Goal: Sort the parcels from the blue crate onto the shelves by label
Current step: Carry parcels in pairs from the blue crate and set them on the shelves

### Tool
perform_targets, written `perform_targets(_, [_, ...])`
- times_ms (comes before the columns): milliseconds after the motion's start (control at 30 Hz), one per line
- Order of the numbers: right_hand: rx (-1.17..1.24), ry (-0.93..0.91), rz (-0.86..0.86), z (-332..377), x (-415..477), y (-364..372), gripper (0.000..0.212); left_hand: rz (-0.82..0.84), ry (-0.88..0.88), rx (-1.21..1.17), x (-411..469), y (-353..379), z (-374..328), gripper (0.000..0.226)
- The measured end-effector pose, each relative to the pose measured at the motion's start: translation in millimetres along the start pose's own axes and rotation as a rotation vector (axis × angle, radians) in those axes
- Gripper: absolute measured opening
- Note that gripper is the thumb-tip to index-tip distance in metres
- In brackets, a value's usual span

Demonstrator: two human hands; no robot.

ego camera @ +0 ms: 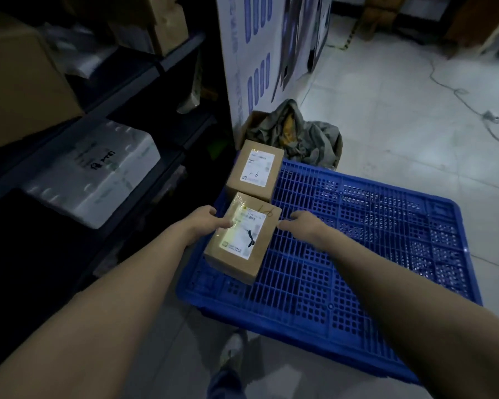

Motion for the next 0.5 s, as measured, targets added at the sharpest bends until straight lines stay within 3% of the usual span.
perform_targets(133, [0.13,0.109,0.062,-18,43,29,0.051,0.059,-0.053,-0.084,48,15,24,0.09])
perform_targets(167, [0.209,0.112,0.111,-19,44,37,0.024,0.083,-0.071,-0.107,57,20,30,0.089])
perform_targets(200, [0.294,0.148,0.114,-23,58,44,0.059,0.112,-0.094,-0.138,65,24,37,0.084])
perform_targets(233, [0.338,0.17,0.152,-23,59,51,0.038,0.152,-0.12,-0.174,70,29,42,0.076])
perform_targets(300, [0.469,0.183,0.201,-23,67,63,0.023,0.237,-0.163,-0.24,73,39,47,0.055])
perform_targets(400, [0.59,0.216,0.235,-21,70,70,0.024,0.285,-0.18,-0.321,67,46,49,0.042])
perform_targets(500, [0.588,0.179,0.264,-15,60,65,0.023,0.306,-0.161,-0.374,53,44,47,0.045])
Point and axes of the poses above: each hand's wrist, its own x-axis towards the middle knuckle, its own y-axis out of the palm, z = x × y, the point moved 5 cm from there along x, towards the middle knuckle, and after that the axes turned 4 degrees about -x, right-handed, at the moved point
